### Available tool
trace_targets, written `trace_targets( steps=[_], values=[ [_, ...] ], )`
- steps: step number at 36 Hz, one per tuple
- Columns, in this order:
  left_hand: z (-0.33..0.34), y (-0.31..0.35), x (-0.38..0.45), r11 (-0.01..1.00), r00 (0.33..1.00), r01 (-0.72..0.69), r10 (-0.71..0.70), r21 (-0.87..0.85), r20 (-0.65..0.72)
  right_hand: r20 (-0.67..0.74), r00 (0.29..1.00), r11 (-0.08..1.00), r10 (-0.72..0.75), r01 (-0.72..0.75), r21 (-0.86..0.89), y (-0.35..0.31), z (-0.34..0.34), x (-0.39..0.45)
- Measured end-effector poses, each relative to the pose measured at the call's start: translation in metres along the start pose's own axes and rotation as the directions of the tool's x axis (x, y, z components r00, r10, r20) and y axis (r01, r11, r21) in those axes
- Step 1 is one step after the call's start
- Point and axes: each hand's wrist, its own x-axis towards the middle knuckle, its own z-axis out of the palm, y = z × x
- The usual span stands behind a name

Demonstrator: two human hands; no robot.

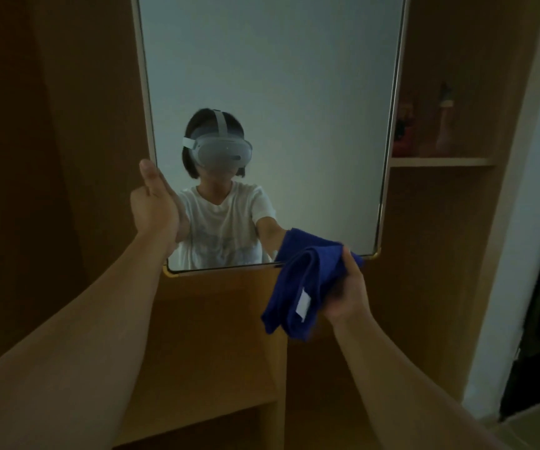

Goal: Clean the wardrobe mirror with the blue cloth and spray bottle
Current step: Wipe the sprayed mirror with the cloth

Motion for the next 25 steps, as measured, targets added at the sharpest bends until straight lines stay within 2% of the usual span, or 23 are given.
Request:
trace_targets(
  steps=[2,4,9,22,25],
  values=[
    [0.001,-0.003,0.001,0.999,0.999,-0.033,0.034,0.034,-0.013,-0.007,1.000,0.999,0.015,-0.015,0.049,0.005,0.007,-0.003],
    [0.001,-0.002,-0.001,0.999,0.999,-0.037,0.037,-0.009,-0.015,0.001,0.999,0.997,0.042,-0.042,0.062,0.009,0.014,-0.005],
    [-0.003,-0.004,0.000,0.999,0.999,-0.036,0.035,0.038,0.028,0.029,0.993,0.993,0.118,-0.118,0.017,0.032,0.028,-0.012],
    [-0.005,0.002,-0.003,0.999,1.000,0.003,-0.004,0.042,0.018,0.048,0.994,0.995,0.101,-0.101,0.017,0.052,0.041,-0.033],
    [-0.004,0.005,-0.006,0.998,0.999,-0.009,0.007,0.055,0.037,0.107,0.974,0.978,0.201,-0.205,0.026,0.071,0.039,-0.048]
  ],
)
